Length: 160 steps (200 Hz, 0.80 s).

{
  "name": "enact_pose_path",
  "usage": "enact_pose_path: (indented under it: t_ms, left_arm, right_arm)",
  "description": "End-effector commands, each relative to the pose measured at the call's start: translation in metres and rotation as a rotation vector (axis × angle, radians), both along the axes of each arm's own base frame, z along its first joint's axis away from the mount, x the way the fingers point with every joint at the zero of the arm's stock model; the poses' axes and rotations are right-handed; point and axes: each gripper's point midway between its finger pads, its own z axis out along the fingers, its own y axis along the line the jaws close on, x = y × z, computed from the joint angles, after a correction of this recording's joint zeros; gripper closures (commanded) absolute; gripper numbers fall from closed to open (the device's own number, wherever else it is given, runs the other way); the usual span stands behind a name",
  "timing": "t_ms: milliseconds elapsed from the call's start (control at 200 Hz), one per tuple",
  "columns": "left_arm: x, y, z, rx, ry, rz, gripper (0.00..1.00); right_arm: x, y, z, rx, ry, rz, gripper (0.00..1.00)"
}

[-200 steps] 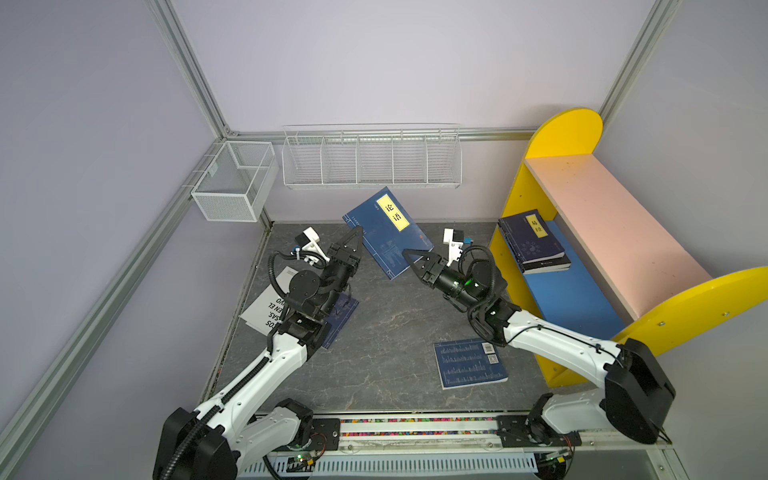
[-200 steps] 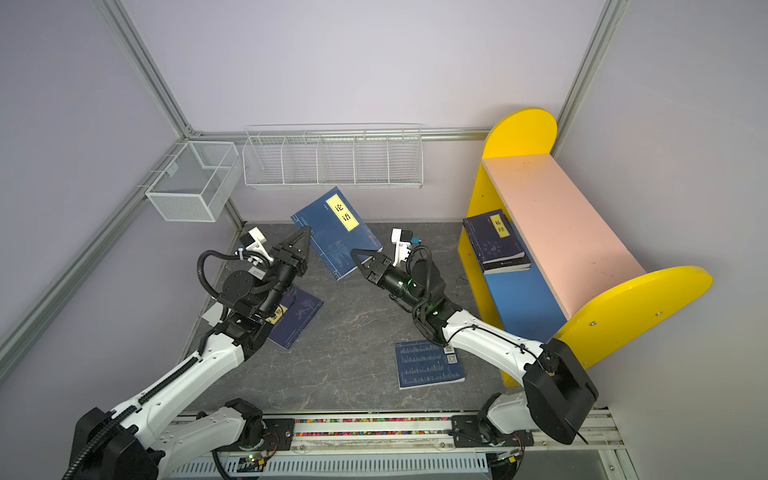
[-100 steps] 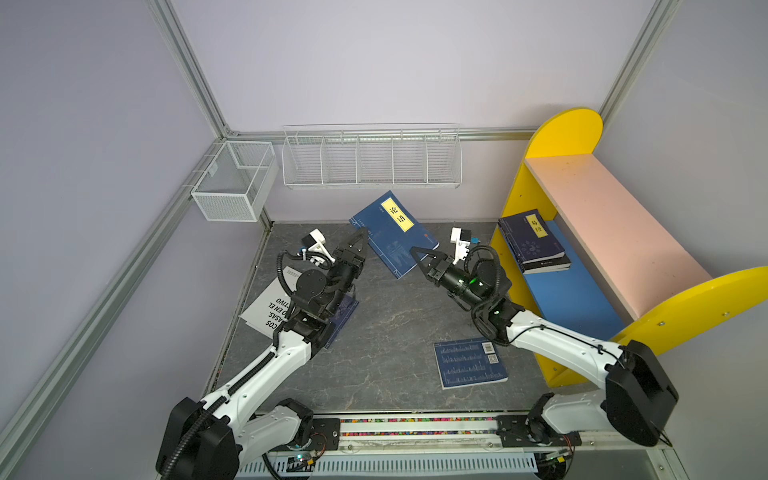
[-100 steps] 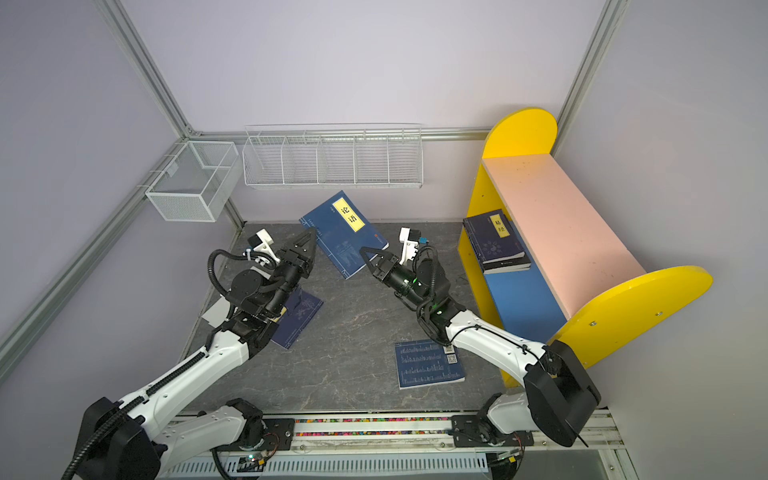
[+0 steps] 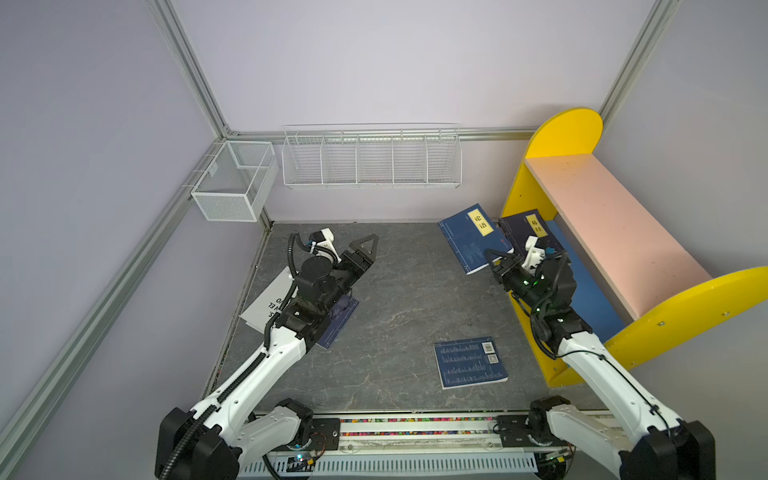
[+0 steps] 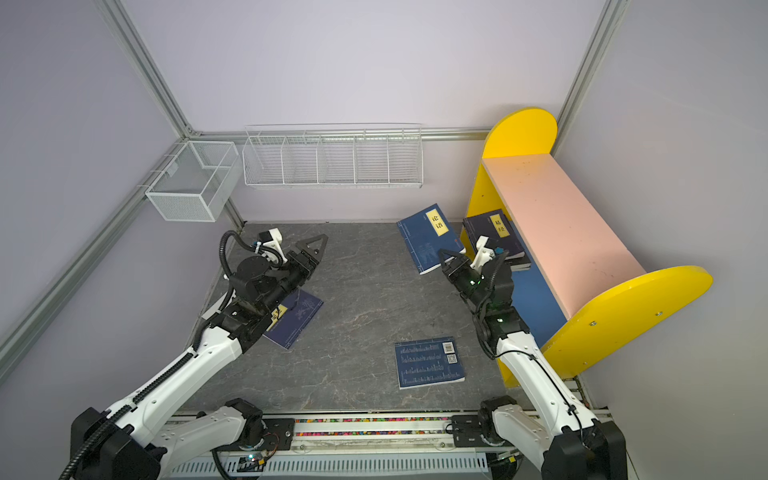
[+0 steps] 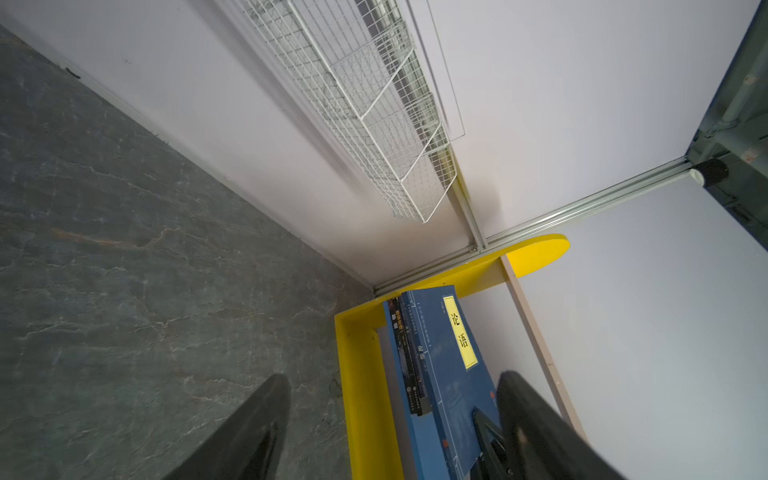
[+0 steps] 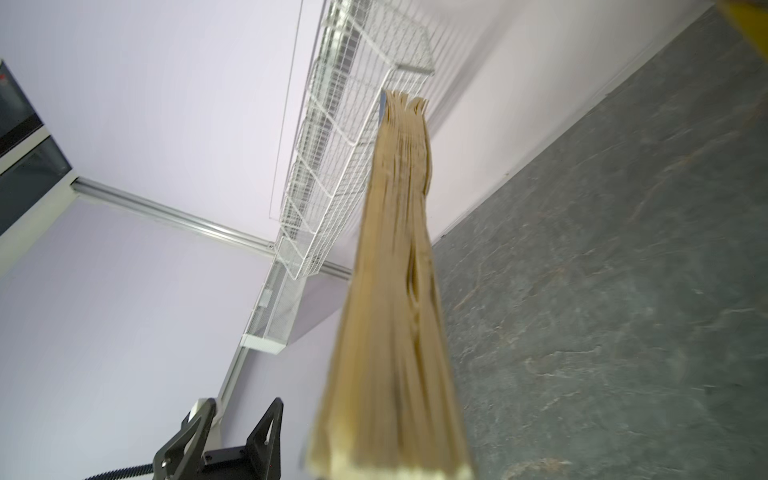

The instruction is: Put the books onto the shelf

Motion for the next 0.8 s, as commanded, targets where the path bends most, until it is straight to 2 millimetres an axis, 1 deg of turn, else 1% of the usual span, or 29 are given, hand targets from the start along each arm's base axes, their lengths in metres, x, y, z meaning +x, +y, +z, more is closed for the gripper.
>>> enact_pose_path:
  t_ms: [0,135,195,235,370,480,530,600,660,795]
  left_arm:
    - [-0.005,-0.001,-0.02,0.066,0.031,-0.03,0.21]
    - [-0.004,-0.006,-0.025,0.07,0.04,-0.054,0.21]
    - [-0.004,-0.006,-0.027,0.068,0.043,-0.056,0.21]
    - [-0.004,-0.007,-0.029,0.069,0.046,-0.057,0.2]
    - [-0.003,-0.007,-0.033,0.07,0.051,-0.058,0.2]
    - [-0.002,-0.006,-0.035,0.069,0.056,-0.056,0.2]
    - [-0.001,-0.006,-0.036,0.068,0.058,-0.054,0.2]
    - [0.0,-0.005,-0.038,0.069,0.06,-0.051,0.2]
    - [0.001,-0.004,-0.039,0.068,0.063,-0.05,0.2]
    - [0.001,-0.003,-0.041,0.072,0.069,-0.049,0.2]
  right_arm:
    - [-0.004,-0.021,-0.004,-0.051,0.01,-0.015,0.94]
    - [0.007,-0.06,-0.002,-0.044,0.002,-0.112,0.94]
    - [0.011,-0.074,0.004,-0.038,-0.026,-0.148,0.94]
    - [0.014,-0.084,0.004,-0.035,-0.027,-0.178,0.94]
    - [0.025,-0.108,0.011,-0.055,-0.043,-0.242,0.94]
    - [0.036,-0.121,0.013,-0.073,-0.035,-0.265,0.94]
    - [0.041,-0.128,0.01,-0.076,-0.027,-0.284,0.94]
    - [0.047,-0.13,0.003,-0.068,-0.021,-0.292,0.94]
    - [0.049,-0.132,0.0,-0.068,-0.027,-0.303,0.94]
    - [0.049,-0.141,0.005,-0.095,-0.041,-0.332,0.94]
